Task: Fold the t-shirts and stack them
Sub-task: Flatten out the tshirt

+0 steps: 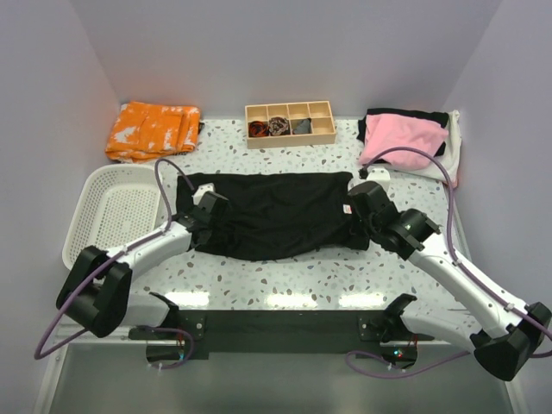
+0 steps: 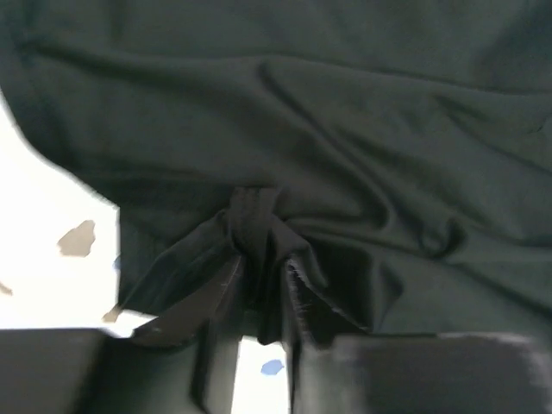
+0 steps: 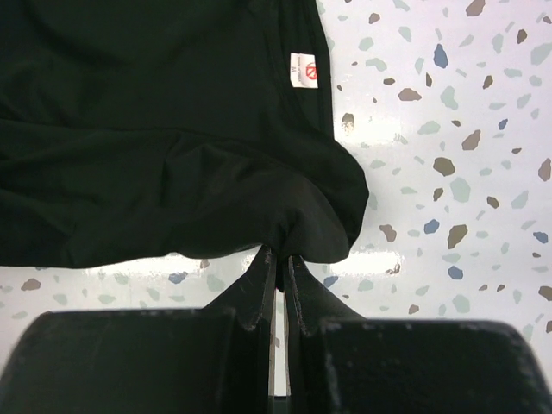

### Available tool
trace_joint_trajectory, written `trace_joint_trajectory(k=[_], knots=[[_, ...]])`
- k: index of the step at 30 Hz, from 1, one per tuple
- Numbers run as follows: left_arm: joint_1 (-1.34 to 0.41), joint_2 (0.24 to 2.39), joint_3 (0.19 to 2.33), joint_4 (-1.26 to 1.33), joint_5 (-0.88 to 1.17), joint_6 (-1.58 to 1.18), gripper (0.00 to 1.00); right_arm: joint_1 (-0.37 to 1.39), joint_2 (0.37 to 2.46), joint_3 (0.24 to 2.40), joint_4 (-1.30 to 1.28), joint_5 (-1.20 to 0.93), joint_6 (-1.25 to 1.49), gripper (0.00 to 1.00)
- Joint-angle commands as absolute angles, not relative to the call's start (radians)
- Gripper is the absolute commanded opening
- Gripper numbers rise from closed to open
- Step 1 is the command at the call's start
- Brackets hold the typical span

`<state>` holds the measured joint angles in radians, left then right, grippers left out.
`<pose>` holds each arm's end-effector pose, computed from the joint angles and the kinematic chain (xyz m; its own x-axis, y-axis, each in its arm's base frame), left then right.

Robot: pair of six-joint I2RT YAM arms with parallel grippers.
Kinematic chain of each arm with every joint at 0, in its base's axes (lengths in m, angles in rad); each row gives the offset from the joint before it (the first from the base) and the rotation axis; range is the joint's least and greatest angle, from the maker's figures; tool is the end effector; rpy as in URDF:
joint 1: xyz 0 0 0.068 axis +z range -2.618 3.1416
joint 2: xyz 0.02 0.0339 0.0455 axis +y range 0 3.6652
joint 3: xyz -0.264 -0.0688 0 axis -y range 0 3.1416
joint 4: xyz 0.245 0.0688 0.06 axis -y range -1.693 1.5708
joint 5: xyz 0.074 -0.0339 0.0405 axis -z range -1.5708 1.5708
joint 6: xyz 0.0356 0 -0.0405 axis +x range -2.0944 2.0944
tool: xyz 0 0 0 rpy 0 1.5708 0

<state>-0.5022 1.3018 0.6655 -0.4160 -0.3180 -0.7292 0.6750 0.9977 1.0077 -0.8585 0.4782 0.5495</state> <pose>0.2122 -0.1038 0.1770 -0.7819 -0.2926 -0.5505 -0.2676 0.9550 -0.1277 0.1594 0.1066 0.3185 -0.6652 0.0615 -0.7441 0.0353 0.9981 0.0508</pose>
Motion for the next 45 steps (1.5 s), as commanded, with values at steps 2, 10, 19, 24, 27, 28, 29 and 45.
trace_joint_trajectory(k=[2, 10, 19, 24, 27, 28, 29, 45], knots=[[-0.497, 1.342, 0.687, -0.278, -0.301, -0.686, 0.46, 0.677, 1.023, 0.999, -0.790, 0.480, 0.555, 0.00], [-0.497, 1.258, 0.657, -0.322, -0.295, -0.692, 0.66, 0.676, 1.042, 0.994, -0.775, 0.483, 0.555, 0.00], [-0.499, 1.285, 0.640, -0.311, -0.288, -0.712, 0.66, 0.678, 1.045, 1.000, -0.776, 0.494, 0.557, 0.00], [-0.499, 1.290, 0.637, -0.319, -0.313, -0.721, 0.58, 0.678, 1.034, 1.002, -0.782, 0.506, 0.555, 0.00], [-0.499, 1.290, 0.641, -0.331, -0.347, -0.729, 0.17, 0.678, 1.029, 0.999, -0.782, 0.502, 0.558, 0.00], [-0.497, 1.290, 0.652, -0.336, -0.354, -0.727, 0.00, 0.677, 1.026, 0.999, -0.782, 0.500, 0.560, 0.00], [-0.499, 1.286, 0.661, -0.342, -0.363, -0.726, 0.00, 0.676, 1.023, 0.999, -0.782, 0.502, 0.560, 0.00], [-0.492, 0.945, 1.178, -0.768, -0.649, -0.601, 0.00, 0.680, 0.867, 1.137, -0.936, 0.707, 0.549, 0.00]])
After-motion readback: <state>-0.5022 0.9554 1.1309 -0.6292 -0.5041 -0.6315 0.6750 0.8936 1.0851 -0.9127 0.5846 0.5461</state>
